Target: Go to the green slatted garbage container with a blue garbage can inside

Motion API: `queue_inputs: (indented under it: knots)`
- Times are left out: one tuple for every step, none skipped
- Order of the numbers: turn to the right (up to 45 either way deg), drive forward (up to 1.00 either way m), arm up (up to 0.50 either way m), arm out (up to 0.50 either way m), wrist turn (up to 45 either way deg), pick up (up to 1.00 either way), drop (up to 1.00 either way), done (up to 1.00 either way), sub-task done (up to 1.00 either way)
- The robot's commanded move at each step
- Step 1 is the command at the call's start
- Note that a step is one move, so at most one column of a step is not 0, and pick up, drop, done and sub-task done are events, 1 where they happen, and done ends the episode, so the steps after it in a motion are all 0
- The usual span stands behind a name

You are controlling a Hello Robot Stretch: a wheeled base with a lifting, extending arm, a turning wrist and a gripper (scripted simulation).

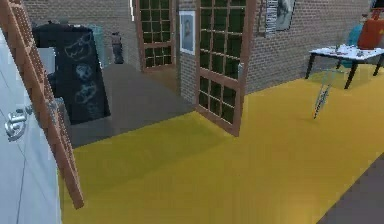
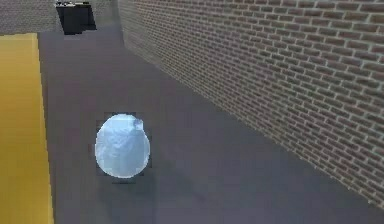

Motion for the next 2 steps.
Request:
queue_inputs:
  knots:
    - [0.0, 0.25, 0.0, 0.0, 0.0, 0.0, 0.0, 0.0, 0.0]
    - [-15.0, 0.0, 0.0, 0.0, 0.0, 0.0, 0.0, 0.0, 0.0]
